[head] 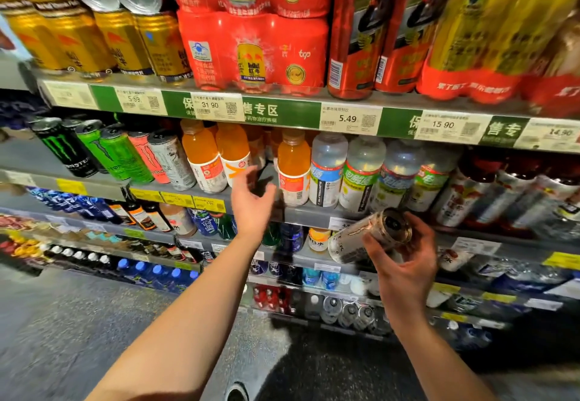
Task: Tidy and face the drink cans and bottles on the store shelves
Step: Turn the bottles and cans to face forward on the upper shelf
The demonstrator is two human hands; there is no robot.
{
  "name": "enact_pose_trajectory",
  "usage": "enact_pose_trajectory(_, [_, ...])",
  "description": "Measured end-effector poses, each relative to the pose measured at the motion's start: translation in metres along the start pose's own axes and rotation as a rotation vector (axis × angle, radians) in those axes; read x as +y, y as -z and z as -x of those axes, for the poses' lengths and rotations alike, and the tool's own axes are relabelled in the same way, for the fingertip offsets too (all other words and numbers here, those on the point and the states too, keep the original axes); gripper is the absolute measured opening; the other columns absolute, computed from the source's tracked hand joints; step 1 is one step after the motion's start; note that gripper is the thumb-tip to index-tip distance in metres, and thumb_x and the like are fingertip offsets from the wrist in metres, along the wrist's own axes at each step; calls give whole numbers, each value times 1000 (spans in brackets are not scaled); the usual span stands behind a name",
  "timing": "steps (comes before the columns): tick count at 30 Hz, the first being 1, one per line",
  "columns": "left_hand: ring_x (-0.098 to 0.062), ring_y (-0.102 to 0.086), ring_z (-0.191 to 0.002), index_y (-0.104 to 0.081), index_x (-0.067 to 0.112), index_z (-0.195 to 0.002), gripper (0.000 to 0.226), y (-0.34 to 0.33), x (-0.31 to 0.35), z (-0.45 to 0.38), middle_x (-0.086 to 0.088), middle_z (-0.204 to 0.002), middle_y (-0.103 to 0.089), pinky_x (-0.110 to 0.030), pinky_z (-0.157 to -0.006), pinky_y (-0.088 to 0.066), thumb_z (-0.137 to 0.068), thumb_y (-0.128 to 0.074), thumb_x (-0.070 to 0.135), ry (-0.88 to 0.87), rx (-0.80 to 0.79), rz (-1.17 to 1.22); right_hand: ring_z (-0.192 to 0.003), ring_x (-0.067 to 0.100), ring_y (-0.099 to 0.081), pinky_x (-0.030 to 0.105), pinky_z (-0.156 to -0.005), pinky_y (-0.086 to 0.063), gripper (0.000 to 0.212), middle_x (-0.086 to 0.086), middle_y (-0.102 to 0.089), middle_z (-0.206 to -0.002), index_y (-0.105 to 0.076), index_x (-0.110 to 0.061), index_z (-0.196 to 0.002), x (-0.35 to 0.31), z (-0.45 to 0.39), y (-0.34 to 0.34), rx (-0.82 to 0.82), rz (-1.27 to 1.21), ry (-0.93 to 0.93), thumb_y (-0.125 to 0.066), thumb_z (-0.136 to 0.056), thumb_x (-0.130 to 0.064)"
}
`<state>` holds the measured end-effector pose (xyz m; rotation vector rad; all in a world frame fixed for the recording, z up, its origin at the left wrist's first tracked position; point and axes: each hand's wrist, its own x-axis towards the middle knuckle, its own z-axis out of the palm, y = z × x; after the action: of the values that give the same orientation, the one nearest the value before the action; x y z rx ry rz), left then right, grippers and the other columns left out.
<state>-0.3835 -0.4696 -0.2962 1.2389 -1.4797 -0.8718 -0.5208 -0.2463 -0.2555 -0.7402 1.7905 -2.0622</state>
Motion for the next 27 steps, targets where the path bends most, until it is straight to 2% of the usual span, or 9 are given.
enact_pose_trajectory(2, [-24, -56, -115, -52, 10, -129, 49, 10, -7, -7, -6, -121, -57, -44, -103, -47, -84, -73, 13, 10, 219, -43, -102, 19, -68, 29, -93, -55, 66, -1, -67, -108, -52, -19, -127, 2, 1, -4, 0, 12, 17, -83, -69, -21])
enact_pose_trajectory(3, [-26, -55, -117, -50, 8, -131, 53, 13, -9, -12, -8, -123, -56, -46, -104, -46, -83, -74, 14, 24, 252, -78, -102, 20, -68, 29, -93, -55, 67, 0, -66, -109, -51, -15, -128, 2, 3, -8, -2, 18, 24, -83, -69, -21])
enact_pose_trajectory(7, [-31, -51, -127, -42, 7, -140, 70, 10, -14, -27, -11, -135, -52, -48, -107, -44, -82, -79, 20, 69, 180, -187, -103, 15, -67, 23, -93, -54, 68, -3, -65, -111, -50, -10, -130, 1, 9, -22, -10, 20, 26, -82, -70, -16])
enact_pose_trajectory(9, [-33, -48, -128, -40, 6, -140, 77, 3, -12, -30, -13, -136, -50, -48, -107, -43, -78, -83, 23, 98, 210, -217, -102, 13, -67, 20, -92, -53, 65, -2, -65, -111, -50, -12, -128, 0, 12, -29, -15, 27, 25, -82, -71, -14])
enact_pose_trajectory(12, [-35, -45, -128, -41, 4, -138, 85, -5, -5, -35, -16, -134, -48, -46, -109, -39, -72, -89, 29, 158, 271, -255, -104, 17, -67, 25, -93, -54, 65, 4, -64, -114, -51, -16, -129, 0, 17, -36, -9, 56, 22, -83, -72, -18])
enact_pose_trajectory(16, [-40, -45, -125, -41, 0, -135, 86, -12, 2, -42, -20, -133, -47, -48, -107, -38, -70, -90, 27, 198, 314, -278, -104, 18, -67, 26, -92, -55, 67, 7, -64, -116, -52, -17, -130, 0, 21, -37, 11, 63, 13, -84, -71, -20])
enact_pose_trajectory(19, [-44, -54, -117, -42, 2, -128, 76, -13, 2, -46, -21, -126, -54, -52, -96, -46, -72, -88, 26, 215, 287, -229, -103, 16, -68, 26, -92, -55, 71, 6, -64, -116, -50, -11, -132, 1, 23, -35, 8, 69, 8, -83, -70, -21])
enact_pose_trajectory(23, [-36, -65, -98, -42, 10, -116, 68, -3, -4, -45, -16, -109, -68, -38, -80, -47, -69, -88, 27, 193, 199, -169, -102, 14, -68, 22, -91, -54, 69, 5, -65, -115, -51, -11, -131, 3, 24, -32, 13, 67, 1, -83, -70, -19])
enact_pose_trajectory(27, [-20, -66, -94, -46, 21, -122, 75, 14, -19, -41, -2, -105, -70, -32, -83, -52, -63, -91, 31, 92, -28, -147, -103, 16, -67, 23, -91, -54, 67, 5, -66, -115, -51, -13, -130, 4, 24, -31, 4, 52, -10, -84, -71, -16])
